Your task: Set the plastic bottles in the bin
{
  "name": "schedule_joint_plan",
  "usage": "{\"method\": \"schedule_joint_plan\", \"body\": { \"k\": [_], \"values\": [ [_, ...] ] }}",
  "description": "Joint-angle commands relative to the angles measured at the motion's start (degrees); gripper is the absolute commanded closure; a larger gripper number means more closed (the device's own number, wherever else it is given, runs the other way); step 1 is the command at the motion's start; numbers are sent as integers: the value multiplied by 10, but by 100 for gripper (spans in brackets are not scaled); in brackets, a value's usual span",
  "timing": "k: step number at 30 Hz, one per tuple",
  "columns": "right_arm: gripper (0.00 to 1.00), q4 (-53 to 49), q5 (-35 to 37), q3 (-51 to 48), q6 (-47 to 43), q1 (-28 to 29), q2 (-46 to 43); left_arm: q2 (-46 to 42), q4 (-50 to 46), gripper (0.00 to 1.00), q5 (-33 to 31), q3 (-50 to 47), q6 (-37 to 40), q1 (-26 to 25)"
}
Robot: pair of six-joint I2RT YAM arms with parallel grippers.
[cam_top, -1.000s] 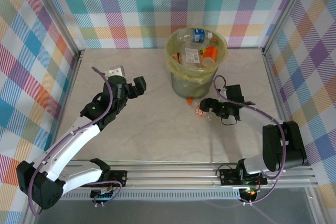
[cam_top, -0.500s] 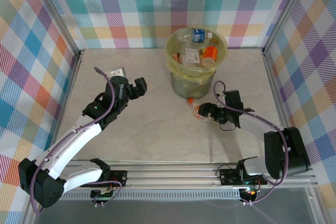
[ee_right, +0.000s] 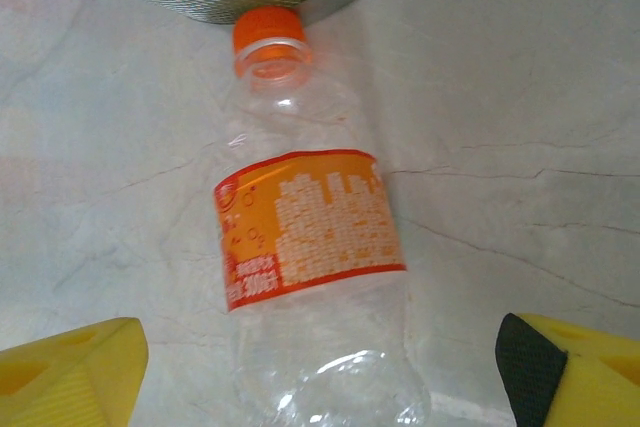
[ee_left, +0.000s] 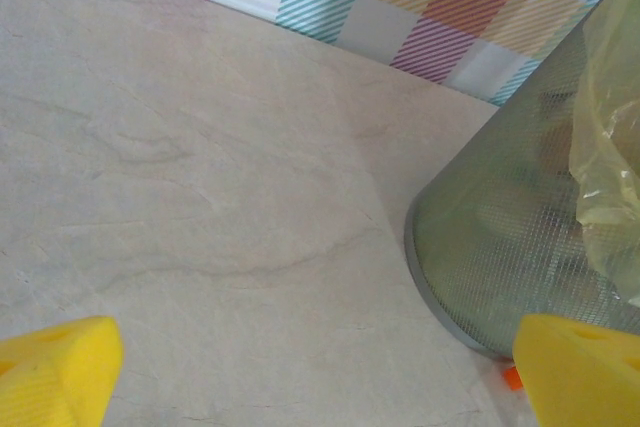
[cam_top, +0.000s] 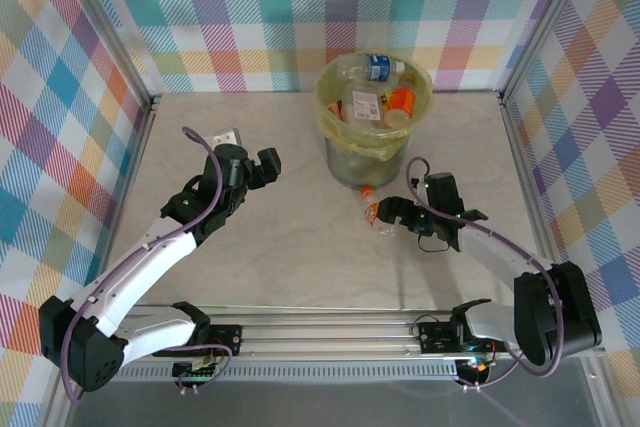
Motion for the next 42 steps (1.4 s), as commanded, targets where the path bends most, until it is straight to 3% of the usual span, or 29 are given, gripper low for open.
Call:
{"method": "schedule_joint_plan", "body": {
  "k": [1,18,25,31,42],
  "values": [
    [11,18,1,25,-13,2,37,1,8,0,-6,-3,-9,-1],
    [20,68,-14,43,6,28,145,1,-2,0,-20,1,-4,-1],
    [34,63,-8,34,19,38,144,-2,-7,0,-25,4,-4,-1],
    [47,3,24,23,33,40,74,-6,-11,0,-29,6,-2,-2],
    [62,-266,145,79,70,40,-139,2,-16,0,-28,14,-3,-1]
  ]
}}
